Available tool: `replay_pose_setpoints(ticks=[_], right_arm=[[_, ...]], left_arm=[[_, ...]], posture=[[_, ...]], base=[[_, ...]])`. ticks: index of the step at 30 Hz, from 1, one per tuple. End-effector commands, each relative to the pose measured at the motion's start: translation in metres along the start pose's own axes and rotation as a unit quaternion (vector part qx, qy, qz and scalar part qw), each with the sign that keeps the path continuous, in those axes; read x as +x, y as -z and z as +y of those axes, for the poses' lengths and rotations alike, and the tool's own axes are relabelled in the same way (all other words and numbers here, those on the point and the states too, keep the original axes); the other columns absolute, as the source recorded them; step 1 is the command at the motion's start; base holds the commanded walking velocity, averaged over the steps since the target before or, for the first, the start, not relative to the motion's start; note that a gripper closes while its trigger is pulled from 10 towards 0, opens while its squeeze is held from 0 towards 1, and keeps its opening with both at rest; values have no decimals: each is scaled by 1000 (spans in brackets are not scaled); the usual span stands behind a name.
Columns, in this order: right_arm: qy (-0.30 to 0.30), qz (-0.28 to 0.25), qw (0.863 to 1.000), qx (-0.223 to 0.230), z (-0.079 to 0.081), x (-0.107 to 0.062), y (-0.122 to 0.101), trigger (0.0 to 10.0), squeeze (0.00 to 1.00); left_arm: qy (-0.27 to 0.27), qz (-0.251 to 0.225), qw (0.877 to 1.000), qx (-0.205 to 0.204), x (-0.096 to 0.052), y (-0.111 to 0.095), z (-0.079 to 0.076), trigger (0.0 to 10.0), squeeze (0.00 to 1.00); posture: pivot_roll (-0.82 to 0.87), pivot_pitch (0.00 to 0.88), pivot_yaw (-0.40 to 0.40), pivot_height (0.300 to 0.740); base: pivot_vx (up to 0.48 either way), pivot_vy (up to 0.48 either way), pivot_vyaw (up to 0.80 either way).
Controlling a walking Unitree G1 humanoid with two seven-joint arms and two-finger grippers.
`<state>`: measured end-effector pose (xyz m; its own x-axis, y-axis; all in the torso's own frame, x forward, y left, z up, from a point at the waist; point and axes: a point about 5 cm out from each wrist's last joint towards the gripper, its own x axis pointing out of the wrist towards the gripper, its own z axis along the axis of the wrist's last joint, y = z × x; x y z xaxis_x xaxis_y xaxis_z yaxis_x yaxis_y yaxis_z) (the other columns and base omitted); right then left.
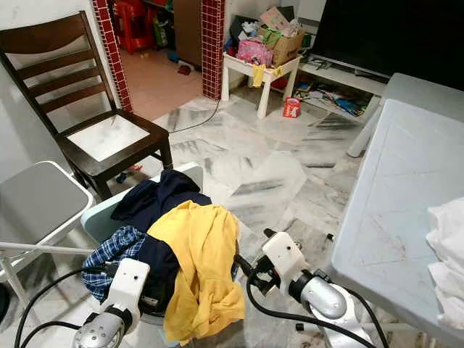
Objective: Hang hanger
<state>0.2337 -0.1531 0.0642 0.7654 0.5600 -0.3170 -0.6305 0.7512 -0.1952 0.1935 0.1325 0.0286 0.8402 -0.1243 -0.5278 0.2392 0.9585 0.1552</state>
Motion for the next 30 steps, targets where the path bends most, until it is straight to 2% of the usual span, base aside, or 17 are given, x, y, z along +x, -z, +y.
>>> replay_pose_setpoints(ticks=[1, 5, 12, 18, 19, 20, 21, 24, 26, 30], right_arm=[[3, -1, 1000, -5, -3, 0, -1, 10000, 0], [1, -1, 1000, -7, -3, 1, -1, 10000, 0], [-6, -1, 1000, -7, -1, 3, -1, 10000, 0], [-8, -2, 1000, -9, 0, 4, -2, 10000, 0], [-9, -2, 1000, -9, 1, 4, -2, 10000, 0], [-9, -1, 1000, -10, 1, 4, -2, 10000, 0], [-9, -1, 1000, -10, 1, 4, -2, 10000, 0], [-9, -1, 1000, -10, 1, 4, -2, 10000, 0], [-12, -2, 1000, -12, 2, 5, -2, 10000, 0], [-16, -3, 1000, -17, 3, 6, -3, 10000, 0]], left_arm=[[6, -15, 1000, 4, -2, -8, -1, 10000, 0], [20, -13, 1000, 18, -7, -9, -2, 10000, 0], [59, 63, 996, 24, -7, 17, -5, 10000, 0], [62, 69, 995, 29, -2, 21, -9, 10000, 0], [64, 70, 995, 24, 4, 23, -12, 3294, 0], [66, 70, 995, 20, 6, 24, -13, 3294, 0], [74, 69, 995, 15, 8, 24, -15, 0, 0], [76, 77, 994, 8, 12, 26, -17, 0, 0], [63, 81, 995, -1, 22, 30, -21, 0, 0], [61, 99, 993, -11, 30, 38, -25, 0, 0]], posture=[[-7, 0, -62, 740], [-4, 0, -64, 740], [2, 0, -66, 740], [0, 0, -67, 740], [-6, 0, -68, 740], [-6, 0, -68, 740], [-7, 0, -67, 740], [-7, 0, -67, 740], [-12, 0, -71, 740], [-14, 0, -73, 740]], base=[[0, 0, 0], [0, 0, 0], [0, 0, 0], [0, 0, 0], [0, 0, 0], [0, 0, 0], [0, 0, 0], [0, 0, 0], [0, 0, 0], [0, 0, 0]])
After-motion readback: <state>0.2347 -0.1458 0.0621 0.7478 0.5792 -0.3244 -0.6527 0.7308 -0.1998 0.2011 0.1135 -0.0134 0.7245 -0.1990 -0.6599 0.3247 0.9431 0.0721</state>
